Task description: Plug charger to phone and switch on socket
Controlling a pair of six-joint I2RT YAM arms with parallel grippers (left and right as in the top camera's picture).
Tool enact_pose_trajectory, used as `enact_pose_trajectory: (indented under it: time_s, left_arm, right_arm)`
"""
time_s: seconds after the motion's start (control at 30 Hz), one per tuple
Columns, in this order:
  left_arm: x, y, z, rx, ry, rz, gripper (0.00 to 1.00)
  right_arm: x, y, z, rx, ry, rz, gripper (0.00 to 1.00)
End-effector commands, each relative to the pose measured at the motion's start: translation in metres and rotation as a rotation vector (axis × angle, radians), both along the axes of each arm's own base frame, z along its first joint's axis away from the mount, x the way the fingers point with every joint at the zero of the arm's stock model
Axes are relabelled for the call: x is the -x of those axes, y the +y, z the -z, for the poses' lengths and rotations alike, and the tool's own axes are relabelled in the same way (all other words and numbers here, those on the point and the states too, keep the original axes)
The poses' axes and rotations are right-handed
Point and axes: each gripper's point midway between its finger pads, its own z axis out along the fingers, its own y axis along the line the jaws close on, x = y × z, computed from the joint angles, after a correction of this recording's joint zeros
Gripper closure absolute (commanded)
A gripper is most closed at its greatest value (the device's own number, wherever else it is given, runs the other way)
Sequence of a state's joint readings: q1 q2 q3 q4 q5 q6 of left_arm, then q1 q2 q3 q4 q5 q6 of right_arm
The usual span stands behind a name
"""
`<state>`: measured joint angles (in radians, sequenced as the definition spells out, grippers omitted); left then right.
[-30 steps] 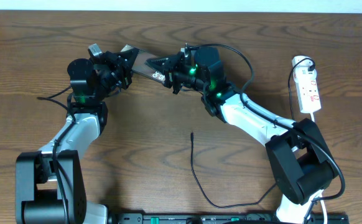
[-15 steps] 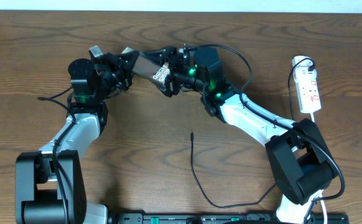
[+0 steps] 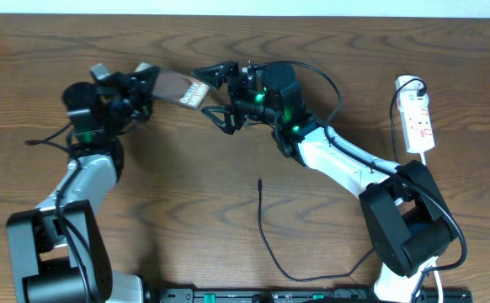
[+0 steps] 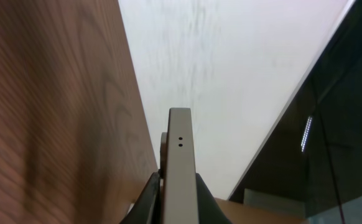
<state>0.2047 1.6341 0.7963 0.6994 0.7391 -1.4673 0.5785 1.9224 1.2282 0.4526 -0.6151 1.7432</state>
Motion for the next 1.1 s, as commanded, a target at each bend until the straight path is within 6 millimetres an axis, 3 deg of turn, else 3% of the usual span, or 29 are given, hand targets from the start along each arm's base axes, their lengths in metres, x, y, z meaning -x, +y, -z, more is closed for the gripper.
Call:
enact_pose_trajectory:
  time_s: [0.0, 0.17, 0.3, 0.47, 0.77, 0.93, 1.07]
  left_arm:
    - [0.007, 0.016, -0.018, -0.032, -0.071, 0.043, 0.92]
    - [0.017, 0.047, -0.02, -0.066, -0.105, 0.048, 0.92]
    - [0.03, 0.059, -0.023, -0.109, -0.155, 0.108, 0.93]
    - [0.049, 0.047, -0.029, -0.168, -0.246, 0.261, 0.92]
    - [0.078, 0.02, -0.036, -0.293, -0.453, 0.501, 0.92]
    - [0.091, 0.011, -0.039, -0.343, -0.555, 0.591, 0.92]
    - [0.091, 0.011, -0.039, -0.365, -0.575, 0.591, 0.92]
  right_arm:
    - [0.001, -0.002, 0.0, 0.02, -0.019, -0.019, 0.01]
    - [0.003, -0.003, 0.009, 0.058, -0.013, -0.027, 0.01]
    - [0.004, -0.003, 0.01, 0.078, -0.059, -0.039, 0.01]
    - [0.01, 0.001, 0.009, 0.121, -0.205, -0.108, 0.06]
    - [0.032, 0.004, 0.019, 0.21, -0.47, -0.293, 0.04]
    - [0.03, -0.009, 0.035, 0.269, -0.465, -0.318, 0.04]
    - [0.027, -0.023, 0.034, 0.262, -0.472, -0.353, 0.04]
